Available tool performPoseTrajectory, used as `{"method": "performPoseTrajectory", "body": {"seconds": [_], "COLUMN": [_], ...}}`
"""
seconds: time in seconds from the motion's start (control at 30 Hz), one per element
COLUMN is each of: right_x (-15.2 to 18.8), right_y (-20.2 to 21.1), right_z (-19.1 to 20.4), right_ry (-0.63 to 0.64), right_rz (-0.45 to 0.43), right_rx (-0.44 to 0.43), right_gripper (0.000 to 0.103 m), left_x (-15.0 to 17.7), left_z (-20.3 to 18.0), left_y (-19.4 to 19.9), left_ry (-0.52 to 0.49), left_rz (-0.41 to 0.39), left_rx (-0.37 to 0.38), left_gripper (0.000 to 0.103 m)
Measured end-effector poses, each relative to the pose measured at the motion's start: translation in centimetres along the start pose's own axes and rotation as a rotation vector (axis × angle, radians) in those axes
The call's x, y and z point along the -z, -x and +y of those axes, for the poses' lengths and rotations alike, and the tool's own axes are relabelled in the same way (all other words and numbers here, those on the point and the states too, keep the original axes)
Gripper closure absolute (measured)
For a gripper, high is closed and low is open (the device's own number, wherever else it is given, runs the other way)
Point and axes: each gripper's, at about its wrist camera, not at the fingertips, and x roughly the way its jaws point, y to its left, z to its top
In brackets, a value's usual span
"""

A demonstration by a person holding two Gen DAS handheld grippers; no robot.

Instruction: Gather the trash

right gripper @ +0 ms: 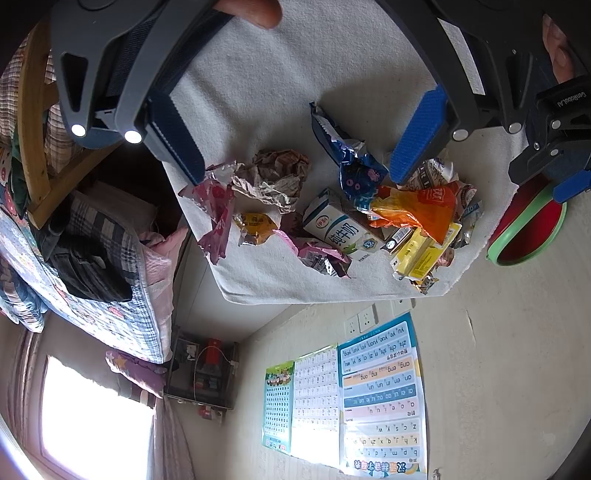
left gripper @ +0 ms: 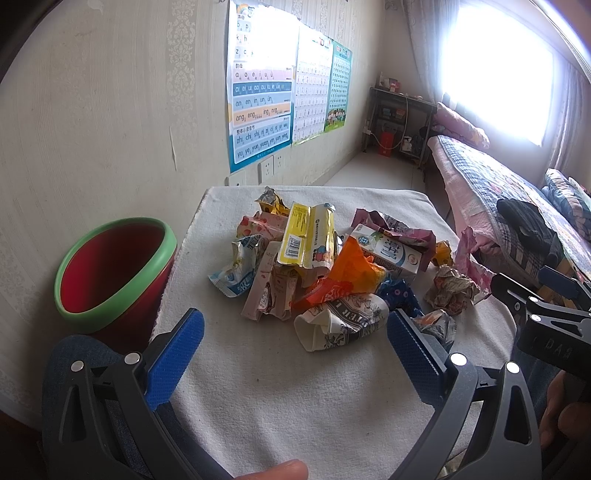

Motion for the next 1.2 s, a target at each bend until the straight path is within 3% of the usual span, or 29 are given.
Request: {"method": "performPoseTrajectory", "body": {"seconds": [0.27,0.7,1.07,1.2], "right_x": [0.0,0.1,-1.5,-1.8], "right_y": [-0.7,-4.5,-8.5,-10.0], "right_z": [-0.4,-2.9,-5.0,-4.5], "right_ry": [-0.017,-0.099,-0.079,-0.026], "right_rz": [0.043,0.248,0.328,0.365], "right_rx": [-0.009,-0.069,-0.078,-0.076], "right_gripper": [0.005,0.004,0.004,0.004], "left_x": [0.2,0.3,-2.9,-4.0], "left_z": [0.2,1.0,0.1,-0.8], "left_y": [-0.2,-3.1,-6.6,-8.0], "left_ry": [-0.002,0.043,0.041,0.01], "left_rz": [0.029,0.223,0.276,0.295], "left_rx": [-0.023,0.009,0.111,0.112], "left_gripper": [0.008,0.008,0.008,0.008]}}
